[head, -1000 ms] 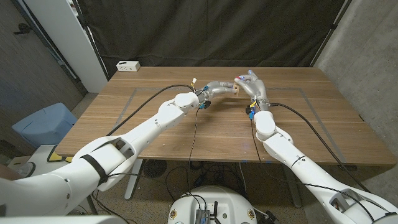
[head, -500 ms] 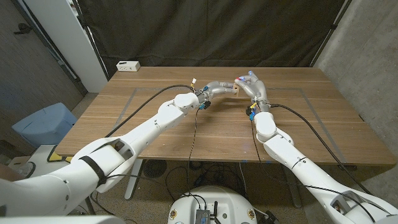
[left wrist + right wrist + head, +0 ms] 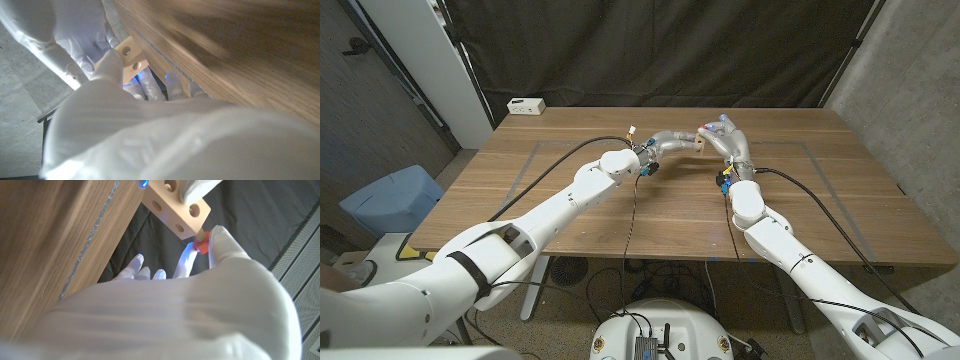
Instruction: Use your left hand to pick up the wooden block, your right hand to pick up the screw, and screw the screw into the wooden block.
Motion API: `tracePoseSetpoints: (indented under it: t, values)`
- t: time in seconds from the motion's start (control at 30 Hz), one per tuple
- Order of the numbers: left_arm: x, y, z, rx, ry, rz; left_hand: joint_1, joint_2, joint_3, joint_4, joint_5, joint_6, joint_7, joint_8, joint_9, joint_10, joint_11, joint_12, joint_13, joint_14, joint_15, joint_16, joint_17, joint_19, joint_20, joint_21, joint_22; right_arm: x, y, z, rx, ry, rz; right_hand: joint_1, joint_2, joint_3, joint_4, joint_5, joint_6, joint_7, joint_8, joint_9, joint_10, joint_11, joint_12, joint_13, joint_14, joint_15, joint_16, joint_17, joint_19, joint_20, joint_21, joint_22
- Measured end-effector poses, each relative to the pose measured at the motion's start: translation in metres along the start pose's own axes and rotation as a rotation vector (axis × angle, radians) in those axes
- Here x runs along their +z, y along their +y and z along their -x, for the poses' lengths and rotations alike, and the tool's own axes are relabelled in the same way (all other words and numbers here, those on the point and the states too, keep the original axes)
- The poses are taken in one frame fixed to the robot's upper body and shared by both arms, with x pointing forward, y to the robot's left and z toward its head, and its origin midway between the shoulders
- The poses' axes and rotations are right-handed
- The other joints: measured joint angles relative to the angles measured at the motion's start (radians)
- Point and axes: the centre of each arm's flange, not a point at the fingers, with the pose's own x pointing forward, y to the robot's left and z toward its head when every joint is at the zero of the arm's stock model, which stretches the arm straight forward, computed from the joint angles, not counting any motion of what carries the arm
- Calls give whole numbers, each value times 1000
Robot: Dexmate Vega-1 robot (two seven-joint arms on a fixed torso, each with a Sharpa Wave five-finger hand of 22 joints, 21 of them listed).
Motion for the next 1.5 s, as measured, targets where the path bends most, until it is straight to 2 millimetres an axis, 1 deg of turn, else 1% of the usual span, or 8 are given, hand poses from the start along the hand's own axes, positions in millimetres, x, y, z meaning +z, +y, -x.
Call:
tracePoseSetpoints:
  t: [0.43, 0.63, 0.73, 0.87, 1.0, 1.1, 1.23, 1.5]
  values:
    - [-2, 2, -2, 0, 1, 3, 0, 0, 0, 0, 0, 0, 0, -1, 0, 0, 0, 0, 0, 0, 0, 0, 0, 0, 0, 0, 0, -1, 1, -2, 7, 6, 4, 0, 0, 0, 0, 0, 0, 0, 0, -6, 0, 0, 0, 0, 0, 0, 0, 0, 0, 0, 0, 0]
    - [-1, 3, -2, -1, -2, 2, 0, 0, 0, 0, 0, 0, 0, -1, 0, 0, 0, 0, 0, 0, 0, 0, 0, 0, 0, 0, 0, -1, 2, -3, 12, 10, 7, 0, 0, 0, 0, 0, -11, 0, 0, -6, 0, 0, -5, 0, 0, 0, 0, 0, 0, 0, 0, 0]
    - [-1, 3, -3, -1, -1, 2, 0, 0, 0, 0, 0, 0, 0, -1, 0, 0, 0, 0, 0, 0, 0, 0, 0, 0, 0, 0, 0, -2, 2, -4, 16, 13, 7, 0, 0, 0, 0, 0, -16, -6, 0, -6, 0, 0, -5, 0, 0, 0, 0, 0, 0, 0, 0, 0]
    - [-1, 4, -3, -1, -1, 3, 0, 0, 0, 0, 0, 0, 0, 0, 0, 0, 0, 0, 0, 0, 0, 0, 0, 0, 0, 0, 0, -3, 2, -5, 17, 17, 9, 0, 0, 0, 0, 0, -16, -6, 0, -9, -4, -4, -5, 0, 0, 0, 0, 0, 0, 0, 0, 0]
    - [-1, 4, -4, -3, -4, 3, 0, 0, 0, 0, 5, -2, 1, 1, 0, 0, 0, 0, 0, 0, 0, 0, 0, 0, 0, 0, 0, -4, 2, -5, 18, 18, 9, 0, 0, 0, 0, 0, -24, -6, 0, -9, -8, 0, -5, 0, 0, 0, 0, -1, 0, 0, 0, 0]
    - [-1, 4, -4, -2, -2, 4, 0, 0, 0, 0, 5, -2, 1, 1, 1, 0, 0, 0, 0, 0, 0, 0, 0, 0, 0, 0, 0, -4, 3, -5, 19, 21, 9, 0, 0, 0, 0, 0, -32, -7, -7, -12, -8, 0, -5, 0, 0, 0, 0, 0, 0, 0, 0, 0]
    - [-2, 5, -5, -2, -1, 5, 0, 0, 0, 0, 5, -2, 1, 1, 1, 0, 0, 0, 0, 0, 0, 0, 0, 0, 0, 0, 0, -5, 2, -5, 19, 23, 8, 0, 0, 0, 0, 0, -38, -13, -7, -14, -8, 0, -5, 0, 0, 0, 0, 0, 0, 0, 0, 0]
    - [-2, 5, -6, -1, -1, 6, 0, 0, 0, 0, 5, 10, 4, 4, 0, 0, 0, 5, 0, 0, 0, 0, 0, 0, 0, 0, 0, -6, 2, -5, 18, 26, 9, 0, 0, 0, 0, -1, -38, -13, -8, -15, -13, -5, -5, 0, 0, 0, 0, 0, 0, 0, 0, 0]
